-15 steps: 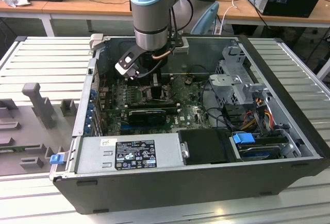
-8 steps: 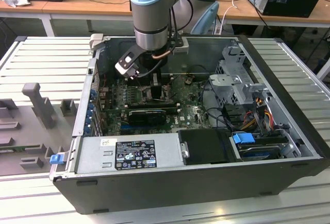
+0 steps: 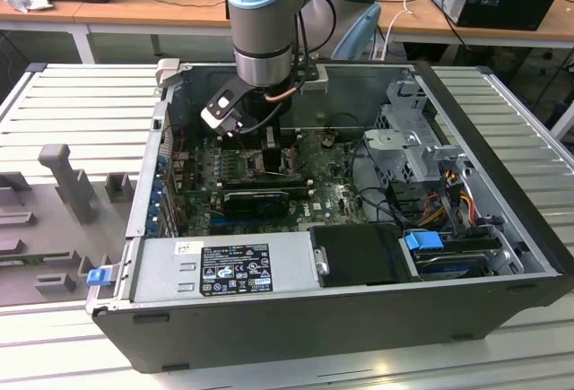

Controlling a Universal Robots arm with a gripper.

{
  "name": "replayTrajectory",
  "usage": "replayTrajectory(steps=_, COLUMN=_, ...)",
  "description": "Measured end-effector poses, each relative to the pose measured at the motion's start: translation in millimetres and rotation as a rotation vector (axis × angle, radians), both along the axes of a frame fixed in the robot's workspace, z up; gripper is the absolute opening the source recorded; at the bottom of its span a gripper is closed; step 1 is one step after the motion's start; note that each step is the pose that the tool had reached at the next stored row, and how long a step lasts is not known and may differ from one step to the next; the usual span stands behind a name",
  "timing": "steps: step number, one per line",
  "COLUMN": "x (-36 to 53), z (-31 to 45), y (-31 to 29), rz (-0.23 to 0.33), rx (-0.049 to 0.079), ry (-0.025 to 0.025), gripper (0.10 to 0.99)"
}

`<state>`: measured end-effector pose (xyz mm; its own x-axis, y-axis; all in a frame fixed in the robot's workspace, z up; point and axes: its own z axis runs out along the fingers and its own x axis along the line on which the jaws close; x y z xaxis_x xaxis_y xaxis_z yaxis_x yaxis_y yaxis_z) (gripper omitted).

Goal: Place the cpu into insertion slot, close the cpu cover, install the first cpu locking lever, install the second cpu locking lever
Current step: 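Place the cpu into insertion slot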

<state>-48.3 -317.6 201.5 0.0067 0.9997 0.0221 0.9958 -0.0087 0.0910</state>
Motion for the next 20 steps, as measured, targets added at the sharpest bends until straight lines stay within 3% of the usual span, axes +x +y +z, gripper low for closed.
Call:
replayTrajectory(steps=7, x=0.0, z=6.7, y=0.0, rz=0.000, rx=-0.002, ry=0.0000, gripper=0.588)
replayTrajectory(steps=9, x=0.0, z=7.2, y=0.0, rz=0.000, rx=-0.004, ry=0.0000, gripper=0.459)
replayTrajectory(steps=10, x=0.0, z=7.3, y=-0.1, rz=0.000, rx=-0.004, ry=0.0000, gripper=0.459)
replayTrajectory(steps=11, x=0.0, z=7.3, y=-0.1, rz=0.000, rx=-0.004, ry=0.0000, gripper=0.278)
replayTrajectory(steps=13, x=0.0, z=7.4, y=-0.1, rz=0.000, rx=-0.004, ry=0.0001, gripper=0.278)
replayTrajectory(steps=16, x=0.0, z=7.5, y=-0.2, rz=0.000, rx=-0.004, ry=0.0000, gripper=0.106)
replayTrajectory(steps=20, x=0.0, z=8.2, y=-0.2, rz=0.000, rx=-0.004, ry=0.0001, gripper=0.106)
